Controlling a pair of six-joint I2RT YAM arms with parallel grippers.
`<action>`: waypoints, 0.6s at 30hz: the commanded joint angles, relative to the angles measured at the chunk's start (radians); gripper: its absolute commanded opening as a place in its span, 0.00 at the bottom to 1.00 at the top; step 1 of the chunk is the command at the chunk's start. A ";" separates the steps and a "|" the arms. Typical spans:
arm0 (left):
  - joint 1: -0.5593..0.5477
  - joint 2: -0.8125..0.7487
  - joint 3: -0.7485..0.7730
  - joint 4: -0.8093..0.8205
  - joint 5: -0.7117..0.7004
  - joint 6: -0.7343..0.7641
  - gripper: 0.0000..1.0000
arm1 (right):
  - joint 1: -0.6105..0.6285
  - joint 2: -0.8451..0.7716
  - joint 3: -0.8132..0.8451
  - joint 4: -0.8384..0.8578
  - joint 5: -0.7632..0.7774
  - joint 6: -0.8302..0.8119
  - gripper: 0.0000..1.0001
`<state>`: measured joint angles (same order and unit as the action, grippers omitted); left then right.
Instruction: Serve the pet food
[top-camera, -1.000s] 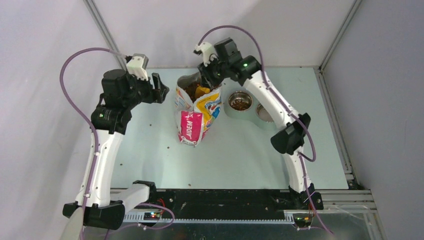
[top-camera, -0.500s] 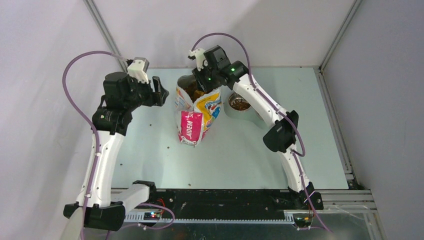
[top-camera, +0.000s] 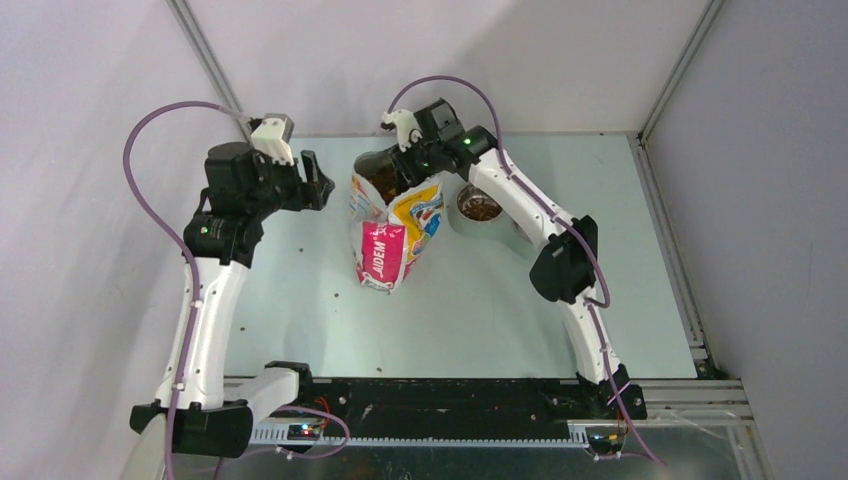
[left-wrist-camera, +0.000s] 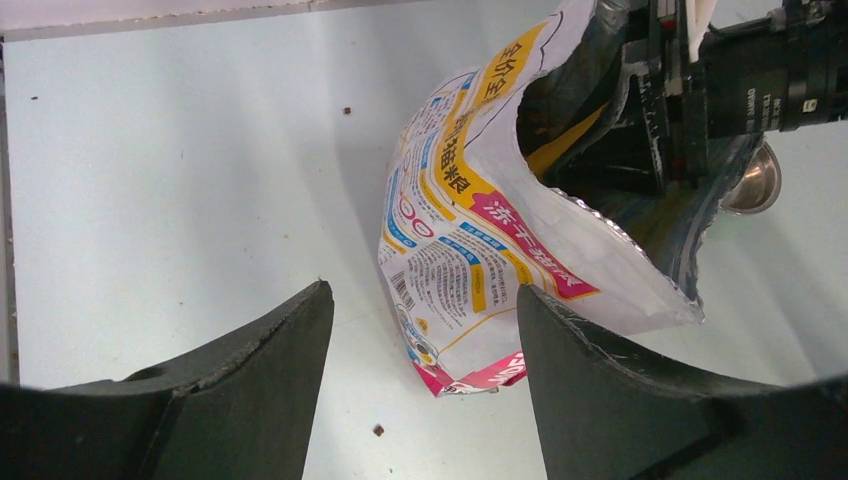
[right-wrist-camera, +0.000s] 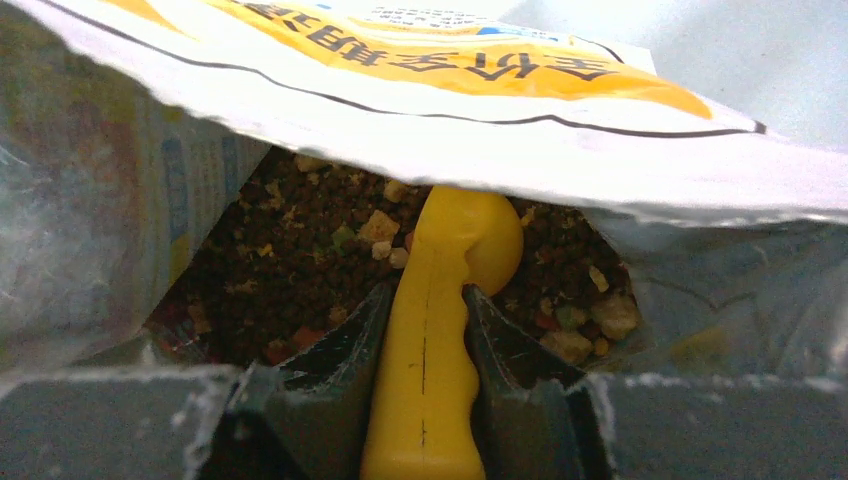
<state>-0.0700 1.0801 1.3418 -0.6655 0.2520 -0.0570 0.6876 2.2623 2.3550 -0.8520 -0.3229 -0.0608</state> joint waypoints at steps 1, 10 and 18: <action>0.010 0.015 0.014 0.023 0.022 -0.022 0.75 | -0.007 0.026 -0.005 -0.128 -0.271 0.086 0.00; 0.012 0.047 0.038 0.019 0.032 -0.022 0.75 | -0.070 0.011 0.004 -0.087 -0.496 0.174 0.00; 0.011 0.068 0.061 0.002 0.030 -0.004 0.74 | -0.139 0.000 0.023 -0.015 -0.631 0.269 0.00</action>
<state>-0.0650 1.1458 1.3518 -0.6678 0.2680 -0.0631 0.5613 2.2765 2.3531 -0.8581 -0.7124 0.0834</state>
